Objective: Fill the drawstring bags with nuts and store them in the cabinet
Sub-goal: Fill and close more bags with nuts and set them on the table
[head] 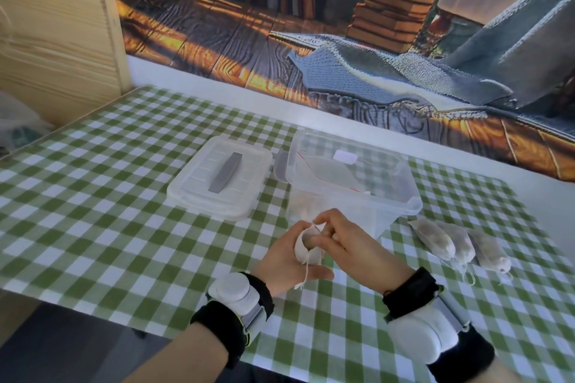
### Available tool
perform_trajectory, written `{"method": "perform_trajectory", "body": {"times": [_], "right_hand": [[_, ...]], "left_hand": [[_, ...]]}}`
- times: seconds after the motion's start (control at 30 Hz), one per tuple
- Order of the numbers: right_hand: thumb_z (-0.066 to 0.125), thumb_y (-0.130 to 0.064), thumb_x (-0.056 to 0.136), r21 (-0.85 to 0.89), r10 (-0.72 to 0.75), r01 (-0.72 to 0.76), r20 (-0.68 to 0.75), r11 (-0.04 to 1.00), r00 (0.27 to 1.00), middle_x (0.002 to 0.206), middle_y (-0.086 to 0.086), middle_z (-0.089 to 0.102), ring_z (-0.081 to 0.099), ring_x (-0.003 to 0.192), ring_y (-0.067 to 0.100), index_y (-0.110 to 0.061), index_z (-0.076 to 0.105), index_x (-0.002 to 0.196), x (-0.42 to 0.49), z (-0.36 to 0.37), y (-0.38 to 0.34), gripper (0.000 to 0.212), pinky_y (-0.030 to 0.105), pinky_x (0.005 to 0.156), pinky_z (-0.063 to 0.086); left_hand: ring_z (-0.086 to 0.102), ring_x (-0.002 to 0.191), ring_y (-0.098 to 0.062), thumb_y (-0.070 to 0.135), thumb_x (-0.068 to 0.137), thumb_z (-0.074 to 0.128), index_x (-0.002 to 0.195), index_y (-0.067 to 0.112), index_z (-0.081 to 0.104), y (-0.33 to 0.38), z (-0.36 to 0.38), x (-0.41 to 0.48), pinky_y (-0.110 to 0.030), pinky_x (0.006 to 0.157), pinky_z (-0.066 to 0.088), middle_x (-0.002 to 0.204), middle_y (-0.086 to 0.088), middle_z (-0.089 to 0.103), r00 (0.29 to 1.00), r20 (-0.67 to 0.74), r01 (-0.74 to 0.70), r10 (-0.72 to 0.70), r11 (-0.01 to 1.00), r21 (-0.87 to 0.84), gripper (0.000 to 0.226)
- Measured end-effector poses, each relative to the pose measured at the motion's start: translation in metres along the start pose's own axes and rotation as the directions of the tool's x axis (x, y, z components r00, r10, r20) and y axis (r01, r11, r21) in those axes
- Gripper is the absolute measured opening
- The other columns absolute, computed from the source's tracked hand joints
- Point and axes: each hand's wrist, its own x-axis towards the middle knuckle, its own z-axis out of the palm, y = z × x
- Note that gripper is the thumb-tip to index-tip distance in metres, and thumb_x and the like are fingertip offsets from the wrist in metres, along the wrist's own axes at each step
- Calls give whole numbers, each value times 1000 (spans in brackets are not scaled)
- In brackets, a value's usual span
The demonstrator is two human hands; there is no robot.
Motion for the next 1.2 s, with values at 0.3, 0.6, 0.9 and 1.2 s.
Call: {"method": "perform_trajectory", "body": {"times": [0.3, 0.6, 0.9, 1.2], "right_hand": [[48, -16, 96, 244, -23, 73, -203, 967, 979, 80, -7, 62, 55, 70, -2, -17, 60, 96, 1, 1, 2, 13, 8, 68, 41], [50, -17, 95, 238, -81, 104, -104, 966, 991, 91, -10, 69, 62, 83, -2, -18, 64, 111, 0, 5, 0, 21, 11, 78, 46], [38, -9, 97, 264, 32, 12, -158, 964, 987, 67, -12, 45, 41, 58, 0, -19, 51, 99, -3, 3, 4, 16, 13, 62, 37], [62, -8, 87, 347, 12, 61, -204, 936, 979, 57, -17, 51, 40, 45, 3, -19, 54, 90, -3, 5, -1, 13, 11, 50, 35]], "left_hand": [[54, 69, 0, 17, 62, 87, 102, 18, 53, 0, 0, 0, -14, 65, 46, 80, 7, 58, 1000, -2, -11, 11, 999, 39, 52], [59, 108, -14, 33, 58, 88, 115, 44, 51, -4, 0, 1, -36, 97, 48, 109, 1, 63, 999, -2, -37, 37, 999, 17, 68], [57, 85, -15, 32, 56, 88, 103, 25, 54, -1, 0, 0, -38, 82, 49, 97, -10, 59, 1000, 0, -26, 26, 999, 36, 58], [56, 85, -15, 28, 59, 88, 105, 25, 53, -3, 0, 0, -33, 82, 48, 91, -4, 55, 1000, 2, -27, 27, 1000, 11, 58]]}}
